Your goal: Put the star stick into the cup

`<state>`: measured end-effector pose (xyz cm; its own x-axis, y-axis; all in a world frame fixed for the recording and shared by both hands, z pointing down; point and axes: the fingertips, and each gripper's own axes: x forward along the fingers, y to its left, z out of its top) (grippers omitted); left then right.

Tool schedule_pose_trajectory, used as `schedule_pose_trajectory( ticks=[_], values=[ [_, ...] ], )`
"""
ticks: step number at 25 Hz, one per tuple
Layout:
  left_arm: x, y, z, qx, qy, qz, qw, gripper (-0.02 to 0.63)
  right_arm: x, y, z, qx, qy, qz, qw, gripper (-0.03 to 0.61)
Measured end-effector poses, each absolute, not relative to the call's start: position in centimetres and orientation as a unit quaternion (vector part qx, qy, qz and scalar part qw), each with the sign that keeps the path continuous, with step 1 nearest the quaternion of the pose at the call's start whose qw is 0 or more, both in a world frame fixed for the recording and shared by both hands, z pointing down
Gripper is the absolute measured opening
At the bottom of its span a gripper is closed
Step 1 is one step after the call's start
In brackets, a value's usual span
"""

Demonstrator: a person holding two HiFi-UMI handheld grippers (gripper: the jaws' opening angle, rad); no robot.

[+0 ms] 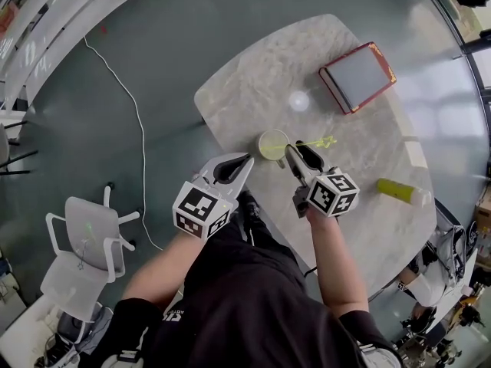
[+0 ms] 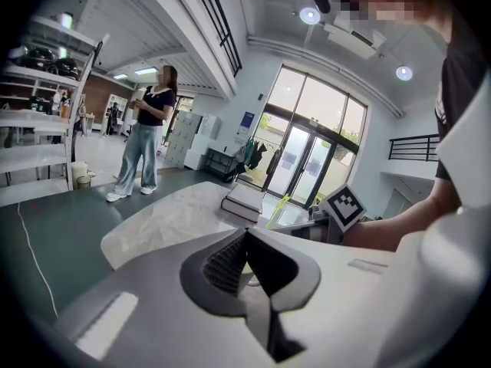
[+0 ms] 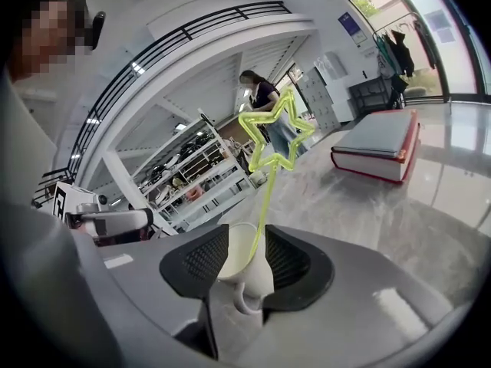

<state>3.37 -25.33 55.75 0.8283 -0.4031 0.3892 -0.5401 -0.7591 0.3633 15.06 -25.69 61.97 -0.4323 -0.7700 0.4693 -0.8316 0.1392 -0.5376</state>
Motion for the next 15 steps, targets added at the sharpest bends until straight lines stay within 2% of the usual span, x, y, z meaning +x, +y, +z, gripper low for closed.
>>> schedule_pose_trajectory(
  ticks=[6,15],
  values=[
    [3.1,-25.7,54.7,0.928,-0.261,0.136,0.228,0.002,15.9,-25.0,62.0,0.536,-0.737,0.412,0.021,0.217],
    [2.3,-24.8,52.2,0.929,-0.279,0.123,0.21,0.002,16.1,-22.9,59.7,0.529,-0.747,0.402,0.017,0.219]
  ],
)
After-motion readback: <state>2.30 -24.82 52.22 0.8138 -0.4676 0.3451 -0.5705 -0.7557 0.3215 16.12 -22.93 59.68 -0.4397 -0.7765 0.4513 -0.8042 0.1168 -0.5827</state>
